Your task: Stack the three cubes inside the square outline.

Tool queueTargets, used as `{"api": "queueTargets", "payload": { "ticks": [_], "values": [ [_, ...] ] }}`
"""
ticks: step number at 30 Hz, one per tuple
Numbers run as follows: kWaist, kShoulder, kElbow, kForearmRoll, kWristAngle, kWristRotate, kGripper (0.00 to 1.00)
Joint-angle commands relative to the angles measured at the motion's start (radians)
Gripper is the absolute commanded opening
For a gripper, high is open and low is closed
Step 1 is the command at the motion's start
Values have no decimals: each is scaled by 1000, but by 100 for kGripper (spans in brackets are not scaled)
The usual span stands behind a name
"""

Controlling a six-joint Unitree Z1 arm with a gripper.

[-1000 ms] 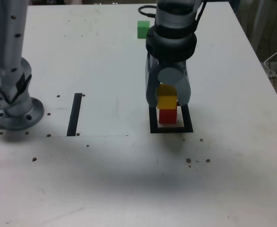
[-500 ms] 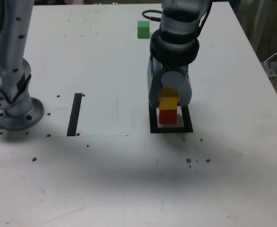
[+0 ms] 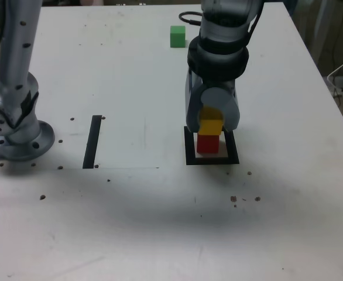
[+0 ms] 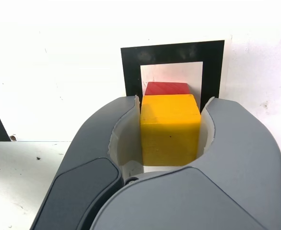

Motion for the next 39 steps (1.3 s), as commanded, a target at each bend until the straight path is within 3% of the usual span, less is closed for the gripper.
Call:
{"api": "queueTargets", "payload": {
  "ticks": [1,7,12,15,39],
  "values": [
    [2,2,3,-1,-6,7,36],
    [2,1,4,-6,-13,33,60],
    [2,0,2,-16,-16,60,88],
    [2,-1,1,-17,-17,64,98],
    [6,-87,6,54,13,59,99]
  ]
}}
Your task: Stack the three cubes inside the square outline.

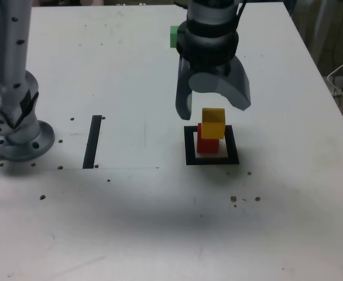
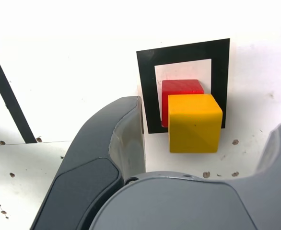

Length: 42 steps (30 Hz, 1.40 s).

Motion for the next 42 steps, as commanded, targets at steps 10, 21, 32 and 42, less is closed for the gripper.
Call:
{"api": "queueTargets", "payload": {
  "ticks": [10,21,32,42],
  "values": [
    [72,-72,-5,26,-49,61,99],
    [273,-120,-12,46,-98,229,99],
    [495,-104,-71,64,-61,379,99],
    [646,-34,-182,101,-37,516,99]
  ]
}}
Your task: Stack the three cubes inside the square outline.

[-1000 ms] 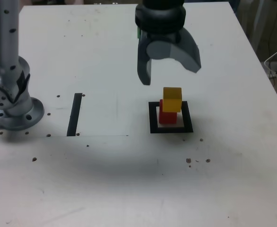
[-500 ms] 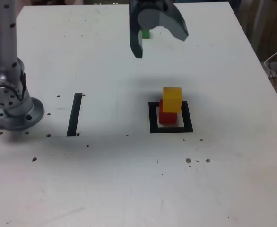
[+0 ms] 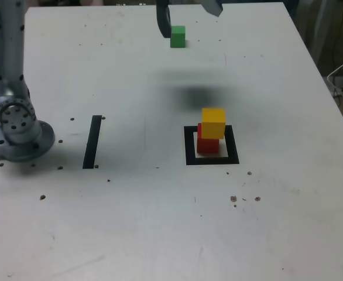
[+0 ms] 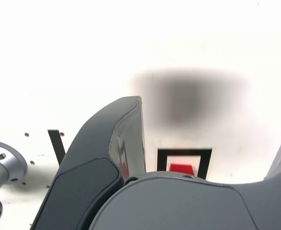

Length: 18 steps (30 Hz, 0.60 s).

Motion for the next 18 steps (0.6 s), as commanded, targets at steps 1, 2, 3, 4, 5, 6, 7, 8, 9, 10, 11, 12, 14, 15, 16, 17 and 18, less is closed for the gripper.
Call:
{"api": "queueTargets", "payload": {
  "ticks": [1,2,3,4,5,6,7,8,9,10,11,12,14,15,16,17,18],
  "values": [
    [28,23,-31,1,7,26,99],
    [39,35,-45,2,8,40,99],
    [50,46,-59,3,9,54,99],
    [62,58,-72,3,10,67,99],
    [73,71,-85,3,10,80,99],
    [84,85,-97,3,10,93,99],
    [96,97,-109,2,11,103,99],
    [107,110,-119,1,12,112,99],
    [119,123,-130,0,13,119,99],
    [131,138,-142,0,14,125,99],
    [144,152,-155,-1,14,131,99],
    [157,168,-167,-1,14,135,99],
    [191,204,-197,-2,14,143,99],
    [206,219,-208,-2,15,146,99],
    [220,232,-217,-4,19,148,99],
    [234,243,-225,-5,23,150,99],
    [246,253,-232,-6,29,152,99]
  ]
}}
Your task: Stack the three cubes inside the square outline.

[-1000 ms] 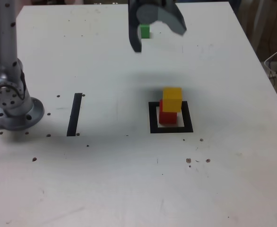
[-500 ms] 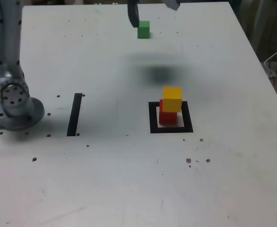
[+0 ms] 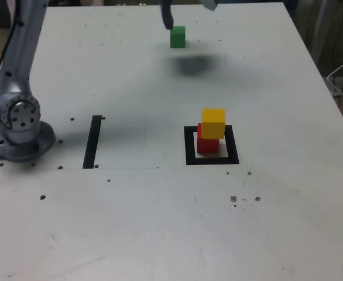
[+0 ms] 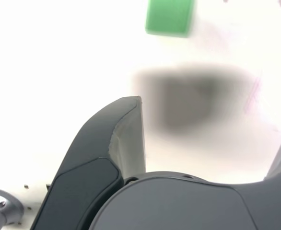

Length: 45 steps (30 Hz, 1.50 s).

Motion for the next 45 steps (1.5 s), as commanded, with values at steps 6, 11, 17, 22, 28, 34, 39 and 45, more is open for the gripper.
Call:
{"api": "queueTargets", "payload": {
  "ticks": [6,11,17,22,28,34,39,45],
  "values": [
    [56,61,-59,-7,70,13,99],
    [64,88,-63,-10,107,20,99],
    [71,131,-45,-31,113,27,99],
    [76,165,-46,-49,121,37,99],
    [79,196,-55,-82,129,56,99],
    [79,214,-75,-97,130,78,94],
    [80,216,-78,-102,127,81,89],
    [78,225,-80,-103,126,81,83]
  ]
}}
